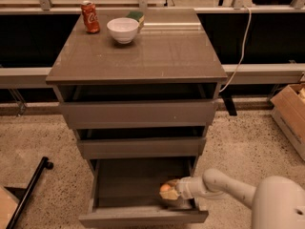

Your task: Pick orange from bottom drawer and place on counter

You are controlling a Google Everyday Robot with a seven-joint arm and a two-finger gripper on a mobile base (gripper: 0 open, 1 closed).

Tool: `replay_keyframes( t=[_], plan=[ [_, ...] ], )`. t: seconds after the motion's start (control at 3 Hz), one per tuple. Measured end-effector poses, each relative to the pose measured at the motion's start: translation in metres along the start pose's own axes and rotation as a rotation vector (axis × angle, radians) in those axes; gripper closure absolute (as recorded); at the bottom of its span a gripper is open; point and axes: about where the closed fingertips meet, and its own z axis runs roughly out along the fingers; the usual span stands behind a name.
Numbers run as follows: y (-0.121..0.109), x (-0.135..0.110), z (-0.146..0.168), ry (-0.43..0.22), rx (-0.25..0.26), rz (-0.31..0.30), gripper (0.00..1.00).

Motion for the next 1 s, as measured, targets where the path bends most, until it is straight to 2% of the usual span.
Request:
replay_keyframes(
  t=[0.33,0.67,1.0],
  plan=[
    [0.030,-0.023,-0.066,-0.026,-0.095,-0.172,1.00],
    [0.066,-0.047,-0.139,-0.012,-0.114,-0.316,1.00],
    [0.105,-0.067,-0.194,0.053,-0.058,-0.443,1.00]
  ],
)
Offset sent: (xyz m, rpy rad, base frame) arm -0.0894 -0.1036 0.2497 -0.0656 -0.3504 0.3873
